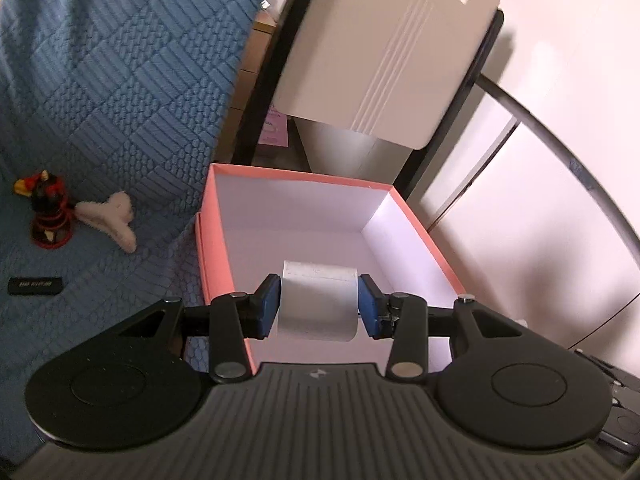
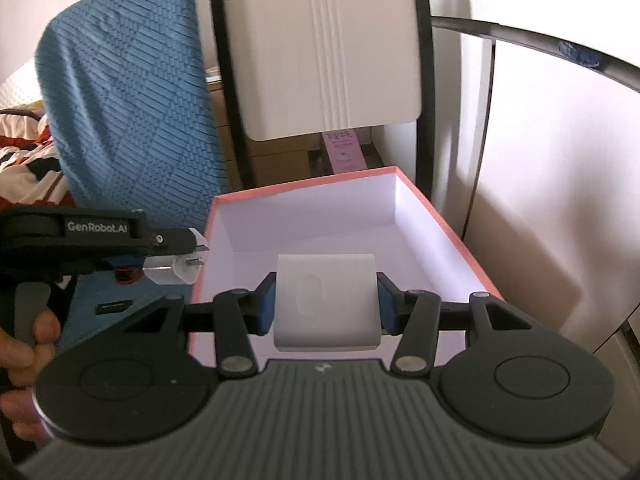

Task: Organize rigid objects
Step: 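Lower both cubes into the pink box and open both tools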

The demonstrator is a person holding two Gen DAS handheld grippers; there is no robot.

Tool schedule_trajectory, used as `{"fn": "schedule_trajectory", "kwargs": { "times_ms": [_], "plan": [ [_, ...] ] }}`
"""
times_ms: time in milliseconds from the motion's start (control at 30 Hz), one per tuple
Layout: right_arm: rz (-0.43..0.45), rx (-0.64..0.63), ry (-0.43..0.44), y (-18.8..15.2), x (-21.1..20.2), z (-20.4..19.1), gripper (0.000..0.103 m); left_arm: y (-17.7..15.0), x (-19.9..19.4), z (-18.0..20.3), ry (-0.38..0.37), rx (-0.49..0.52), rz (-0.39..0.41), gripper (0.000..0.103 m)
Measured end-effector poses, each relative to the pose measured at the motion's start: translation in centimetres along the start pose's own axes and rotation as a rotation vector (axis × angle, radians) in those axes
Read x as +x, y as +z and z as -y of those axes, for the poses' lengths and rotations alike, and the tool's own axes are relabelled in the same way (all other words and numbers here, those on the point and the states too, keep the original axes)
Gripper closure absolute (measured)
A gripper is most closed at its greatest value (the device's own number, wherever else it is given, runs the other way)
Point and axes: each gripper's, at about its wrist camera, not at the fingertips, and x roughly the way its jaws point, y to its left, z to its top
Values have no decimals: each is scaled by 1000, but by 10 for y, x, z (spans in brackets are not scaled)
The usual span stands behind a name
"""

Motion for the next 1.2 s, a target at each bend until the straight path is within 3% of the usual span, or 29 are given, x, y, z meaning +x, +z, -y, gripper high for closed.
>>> {"fn": "schedule_trajectory", "kwargs": {
  "times_ms": [467,867,1200],
  "plan": [
    [-135,31,11,-9,56,44,50,-11,83,27,20,8,-155,55],
    [-299,54,27,-17,110,64,50,-14,121,28,59,-7,-251,55],
    [-300,71,30,-20,112,65,49,-12,112,35,35,8,-220,55]
  ]
}}
